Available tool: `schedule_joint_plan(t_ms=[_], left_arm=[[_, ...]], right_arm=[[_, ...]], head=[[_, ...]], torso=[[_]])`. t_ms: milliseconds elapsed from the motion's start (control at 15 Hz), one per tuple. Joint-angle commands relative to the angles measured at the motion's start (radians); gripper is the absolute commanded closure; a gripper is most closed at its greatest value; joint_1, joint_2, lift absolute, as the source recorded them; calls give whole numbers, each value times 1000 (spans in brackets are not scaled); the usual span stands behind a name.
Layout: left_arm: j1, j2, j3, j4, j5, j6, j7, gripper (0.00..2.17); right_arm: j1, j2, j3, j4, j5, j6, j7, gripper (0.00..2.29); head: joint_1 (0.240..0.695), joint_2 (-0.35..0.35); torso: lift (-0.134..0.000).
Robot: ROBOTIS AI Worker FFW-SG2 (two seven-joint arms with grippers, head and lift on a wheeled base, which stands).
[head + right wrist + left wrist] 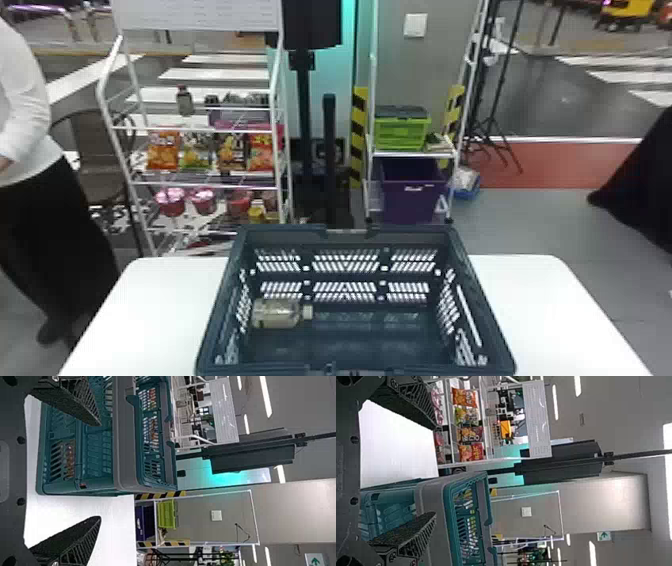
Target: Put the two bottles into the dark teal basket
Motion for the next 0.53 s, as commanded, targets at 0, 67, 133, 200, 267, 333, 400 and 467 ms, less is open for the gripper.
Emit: schedule_joint_plan(t_ms=[0, 67, 133, 200, 267, 333, 400, 467], left_arm=[[0, -3, 0, 5, -1, 0, 0, 124], [2, -3, 0, 9, -1, 0, 0, 124], [3, -3, 0, 11, -3, 0, -2, 124], [5, -3, 0, 11, -4, 0, -5, 124], [3, -3, 0, 17, -4, 0, -6, 124], [5, -3, 0, 19, -3, 0, -9, 124], [5, -3, 0, 19, -4, 0, -11, 124], [5, -3, 0, 19, -3, 0, -11, 124]], right_arm=[[0, 0, 0, -1, 0, -4, 1, 33], [0, 0, 0, -1, 0, -4, 5, 33], [0, 2, -3, -1, 0, -4, 11, 33], [0, 2, -8, -3, 2, -7, 11, 33], [0, 2, -9, -3, 2, -4, 13, 33], [0, 2, -9, -3, 2, -7, 14, 33], [0, 2, -9, -3, 2, -4, 14, 33], [0, 2, -9, -1, 3, -4, 14, 33]], head=[[499, 0], [499, 0], [499, 0], [499, 0], [499, 0], [499, 0], [499, 0], [499, 0]], torso=[[0], [0], [0], [0], [0], [0], [0], [0]])
